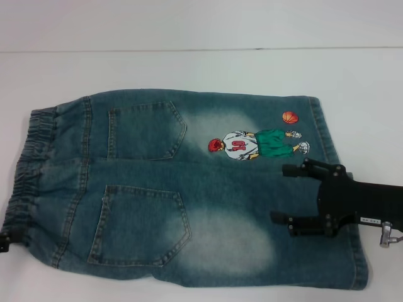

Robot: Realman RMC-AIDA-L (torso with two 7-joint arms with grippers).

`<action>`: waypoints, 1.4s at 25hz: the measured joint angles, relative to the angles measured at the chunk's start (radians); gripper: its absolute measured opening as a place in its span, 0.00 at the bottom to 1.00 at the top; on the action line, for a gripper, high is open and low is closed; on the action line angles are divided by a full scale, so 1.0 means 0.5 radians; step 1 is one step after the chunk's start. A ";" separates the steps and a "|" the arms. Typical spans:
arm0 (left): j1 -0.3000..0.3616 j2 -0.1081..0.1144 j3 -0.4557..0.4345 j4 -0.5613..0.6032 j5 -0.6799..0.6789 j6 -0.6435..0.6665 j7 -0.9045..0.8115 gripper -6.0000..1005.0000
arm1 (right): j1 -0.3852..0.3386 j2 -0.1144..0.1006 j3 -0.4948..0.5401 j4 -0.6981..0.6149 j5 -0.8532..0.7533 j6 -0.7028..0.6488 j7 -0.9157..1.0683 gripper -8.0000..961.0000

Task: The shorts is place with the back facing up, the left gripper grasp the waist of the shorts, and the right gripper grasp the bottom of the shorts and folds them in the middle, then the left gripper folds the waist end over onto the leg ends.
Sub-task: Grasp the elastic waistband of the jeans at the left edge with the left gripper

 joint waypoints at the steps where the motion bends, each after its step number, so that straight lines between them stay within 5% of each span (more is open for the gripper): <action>1: -0.004 -0.001 0.011 0.004 0.024 -0.027 -0.015 0.88 | 0.000 0.003 0.000 0.000 0.000 0.001 0.000 0.98; 28: -0.109 -0.042 0.143 -0.074 0.316 -0.331 -0.161 0.84 | 0.024 0.016 0.025 0.003 -0.002 0.004 0.021 0.93; 35: -0.145 -0.035 0.147 -0.083 0.336 -0.314 -0.172 0.60 | 0.012 0.015 0.025 0.005 -0.006 0.000 0.024 0.90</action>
